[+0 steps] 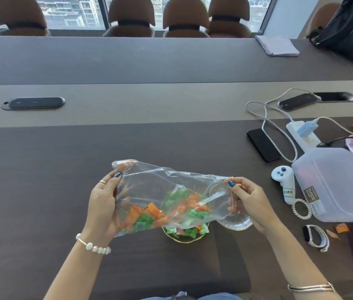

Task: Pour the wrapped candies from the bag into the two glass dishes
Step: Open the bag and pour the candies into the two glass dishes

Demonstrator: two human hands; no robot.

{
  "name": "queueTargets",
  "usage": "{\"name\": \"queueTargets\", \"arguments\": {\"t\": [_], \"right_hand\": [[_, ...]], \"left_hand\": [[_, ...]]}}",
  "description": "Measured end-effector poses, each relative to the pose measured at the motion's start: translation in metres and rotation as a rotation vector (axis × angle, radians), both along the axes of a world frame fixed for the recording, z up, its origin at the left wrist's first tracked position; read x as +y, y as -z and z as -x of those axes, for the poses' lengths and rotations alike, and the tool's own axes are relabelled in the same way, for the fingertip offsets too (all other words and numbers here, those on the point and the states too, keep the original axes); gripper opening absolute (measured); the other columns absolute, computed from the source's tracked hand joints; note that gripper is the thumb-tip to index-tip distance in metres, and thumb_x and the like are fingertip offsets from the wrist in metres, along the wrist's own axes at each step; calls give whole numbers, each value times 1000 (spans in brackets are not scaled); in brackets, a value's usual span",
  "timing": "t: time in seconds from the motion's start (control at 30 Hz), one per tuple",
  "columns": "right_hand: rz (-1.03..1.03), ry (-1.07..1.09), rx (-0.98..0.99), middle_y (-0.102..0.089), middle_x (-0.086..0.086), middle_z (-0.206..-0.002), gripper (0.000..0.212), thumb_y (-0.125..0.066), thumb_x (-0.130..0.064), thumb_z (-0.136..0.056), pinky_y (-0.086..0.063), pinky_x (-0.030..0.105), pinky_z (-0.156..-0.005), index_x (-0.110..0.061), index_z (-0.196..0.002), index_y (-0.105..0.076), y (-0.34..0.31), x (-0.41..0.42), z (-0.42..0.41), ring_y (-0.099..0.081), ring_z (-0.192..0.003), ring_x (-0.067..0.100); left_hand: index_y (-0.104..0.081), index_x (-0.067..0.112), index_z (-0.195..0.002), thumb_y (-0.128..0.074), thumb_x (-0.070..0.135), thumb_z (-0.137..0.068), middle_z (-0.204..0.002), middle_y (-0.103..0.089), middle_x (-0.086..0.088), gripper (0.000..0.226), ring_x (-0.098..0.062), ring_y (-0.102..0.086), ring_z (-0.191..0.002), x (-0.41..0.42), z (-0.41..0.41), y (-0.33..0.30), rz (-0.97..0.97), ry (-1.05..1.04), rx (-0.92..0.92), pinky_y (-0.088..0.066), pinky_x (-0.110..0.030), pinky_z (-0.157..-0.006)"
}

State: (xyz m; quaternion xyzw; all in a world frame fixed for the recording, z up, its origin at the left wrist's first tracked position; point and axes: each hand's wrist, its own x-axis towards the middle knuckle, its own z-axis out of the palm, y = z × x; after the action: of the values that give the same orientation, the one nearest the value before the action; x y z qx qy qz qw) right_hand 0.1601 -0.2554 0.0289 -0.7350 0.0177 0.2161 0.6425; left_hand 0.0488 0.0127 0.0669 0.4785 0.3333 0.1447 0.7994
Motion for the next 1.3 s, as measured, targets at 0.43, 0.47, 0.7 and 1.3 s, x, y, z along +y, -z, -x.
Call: {"name": "queueTargets", "arguments": {"t": [0.43, 0.47, 0.7, 1.3], "right_hand": [[30, 220, 177, -61, 4, -80, 16, -51, -5, -90, -50, 16, -41, -12, -87, -65, 51, -88, -48, -59, -50, 9], [36, 227, 191, -60, 5, -78, 14, -51, -4, -90, -49, 15, -41, -10, -88, -64, 55, -91, -49, -59, -48, 6], [12, 234, 247, -59, 5, -73, 16, -52, -5, -90, -48, 14, -39, -12, -82, -63, 65, -98, -52, -60, -47, 9], [-188, 251, 221, -57, 5, -66, 6, -58, -13, -87, -48, 16, -39, -10, -84, -63, 50, -85, -54, -53, -40, 6]], "left_hand": [[-76, 18, -87, -52, 12, -89, -82, -48, -8, 25, -18, -45, -65, -97, -80, -4, 58, 298, -61, -49, -20, -50], [-76, 18, -85, -50, 11, -90, -80, -49, -9, 27, -17, -43, -66, -104, -85, -7, 75, 314, -63, -49, -19, -49], [-72, 8, -86, -48, 7, -91, -84, -56, -16, 25, -19, -52, -69, -127, -106, -14, 114, 285, -52, -54, -19, -55], [-69, 8, -100, -55, 14, -88, -76, -70, -5, 19, -16, -65, -69, -92, -90, -29, 71, 195, -135, -55, -28, -70]]}}
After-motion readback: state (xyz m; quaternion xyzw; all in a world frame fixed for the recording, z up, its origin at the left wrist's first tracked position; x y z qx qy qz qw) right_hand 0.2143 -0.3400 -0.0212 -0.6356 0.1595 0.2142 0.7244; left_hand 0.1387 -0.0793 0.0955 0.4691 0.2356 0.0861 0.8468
